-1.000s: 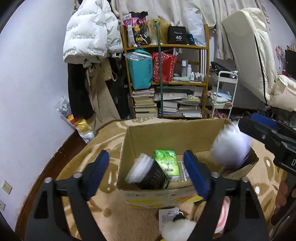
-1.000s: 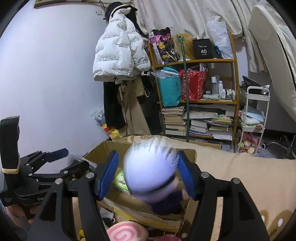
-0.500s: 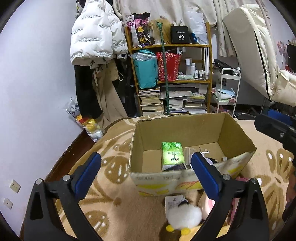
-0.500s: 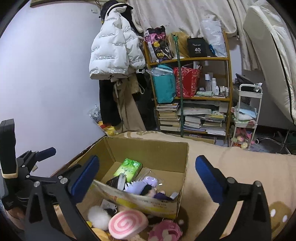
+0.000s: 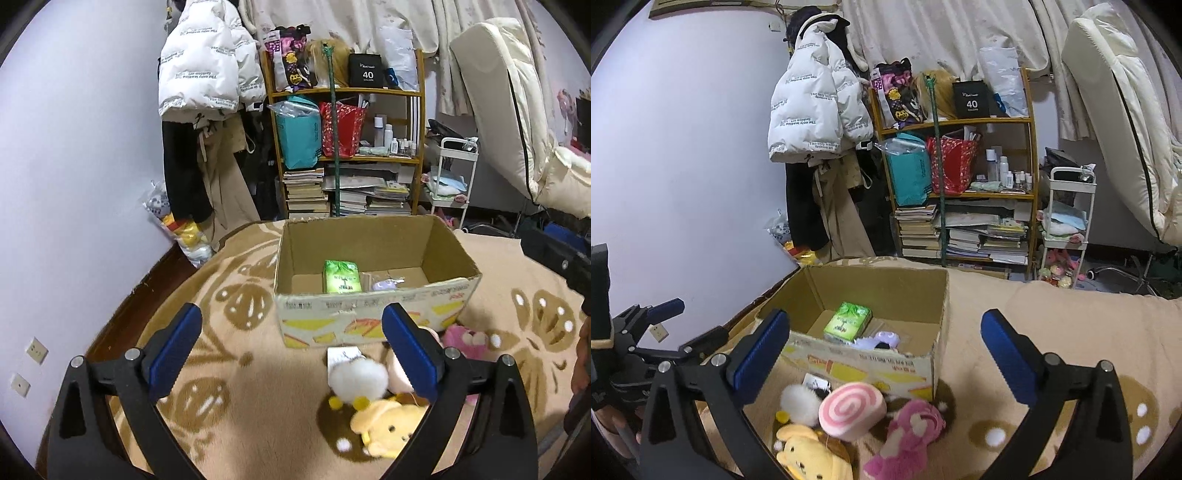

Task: Organize soft objects
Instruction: 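Open left tool over box dropping Face pack while right tool drops doll, then move both open tools down toward the yellow dog and pink bear plush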

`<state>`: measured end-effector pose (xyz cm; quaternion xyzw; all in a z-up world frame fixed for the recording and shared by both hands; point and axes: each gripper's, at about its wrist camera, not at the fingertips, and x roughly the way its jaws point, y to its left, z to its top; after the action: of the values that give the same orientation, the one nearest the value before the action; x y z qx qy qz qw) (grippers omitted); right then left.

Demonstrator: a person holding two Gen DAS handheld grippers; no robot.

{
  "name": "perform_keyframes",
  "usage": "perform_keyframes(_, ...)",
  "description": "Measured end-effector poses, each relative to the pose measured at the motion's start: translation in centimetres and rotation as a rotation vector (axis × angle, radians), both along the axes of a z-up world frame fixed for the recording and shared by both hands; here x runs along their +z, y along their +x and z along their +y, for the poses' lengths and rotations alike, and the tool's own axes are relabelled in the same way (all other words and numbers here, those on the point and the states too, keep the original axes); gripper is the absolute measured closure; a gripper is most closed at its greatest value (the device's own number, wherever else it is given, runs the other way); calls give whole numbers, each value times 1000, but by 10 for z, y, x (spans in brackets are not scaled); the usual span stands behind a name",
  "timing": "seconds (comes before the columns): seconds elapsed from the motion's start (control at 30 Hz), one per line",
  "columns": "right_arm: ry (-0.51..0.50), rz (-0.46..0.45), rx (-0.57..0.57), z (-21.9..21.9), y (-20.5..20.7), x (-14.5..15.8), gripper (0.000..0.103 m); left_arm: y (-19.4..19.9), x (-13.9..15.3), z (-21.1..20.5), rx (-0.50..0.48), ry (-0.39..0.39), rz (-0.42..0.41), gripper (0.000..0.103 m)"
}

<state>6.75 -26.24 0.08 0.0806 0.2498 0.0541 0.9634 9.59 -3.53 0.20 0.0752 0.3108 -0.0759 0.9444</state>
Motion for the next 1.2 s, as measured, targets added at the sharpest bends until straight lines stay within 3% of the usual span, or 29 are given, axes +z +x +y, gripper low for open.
perform_keyframes(0.47,-39,10,-17,-1,-49,3,0,-55,2,18,21,-54,51,6)
perform_keyframes(0.63,-39,11,-22,-1,-62,1,0,-69,1,15,19,-36,42,6)
perform_keyframes(1.2,-57,42,-21,0,-73,-8,0,-60,-16,4,13,-1,73,6)
